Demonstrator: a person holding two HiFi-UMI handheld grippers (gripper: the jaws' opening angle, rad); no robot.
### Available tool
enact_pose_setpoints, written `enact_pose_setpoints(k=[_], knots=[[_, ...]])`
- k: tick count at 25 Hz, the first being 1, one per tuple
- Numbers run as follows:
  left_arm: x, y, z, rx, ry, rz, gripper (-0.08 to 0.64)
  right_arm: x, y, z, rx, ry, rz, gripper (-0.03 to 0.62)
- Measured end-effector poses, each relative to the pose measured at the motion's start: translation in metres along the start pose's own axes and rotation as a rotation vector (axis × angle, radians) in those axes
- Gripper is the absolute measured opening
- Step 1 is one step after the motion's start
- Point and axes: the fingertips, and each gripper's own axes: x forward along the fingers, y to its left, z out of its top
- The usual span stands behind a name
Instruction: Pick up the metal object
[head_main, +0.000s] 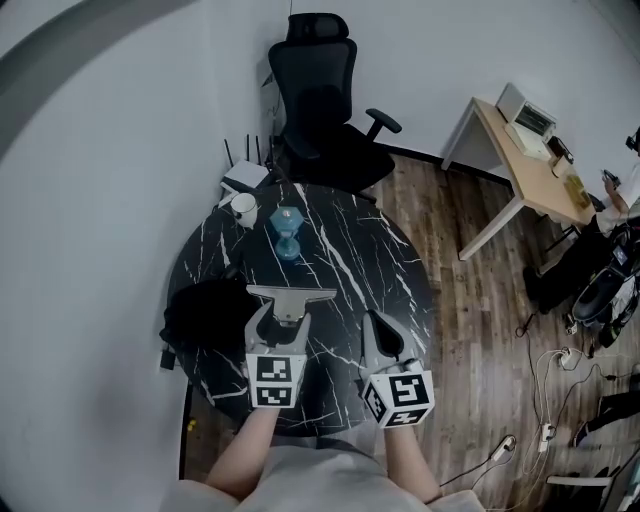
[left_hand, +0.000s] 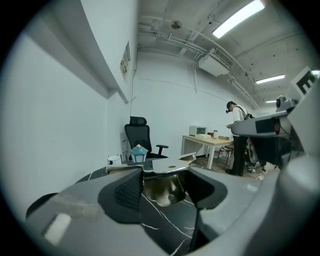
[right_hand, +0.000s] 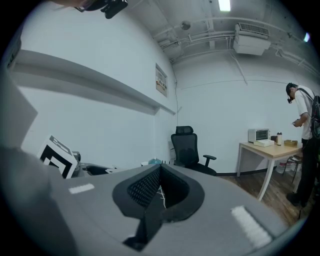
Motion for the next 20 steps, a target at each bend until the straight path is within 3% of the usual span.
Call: enact_pose_setpoints(k=[20], knots=[[-0.074,-0.008,0.060,-0.017,-0.185,0.006,0.271,-0.051,0.006,0.028,-0.033,-0.085,-0.012,-0.002]])
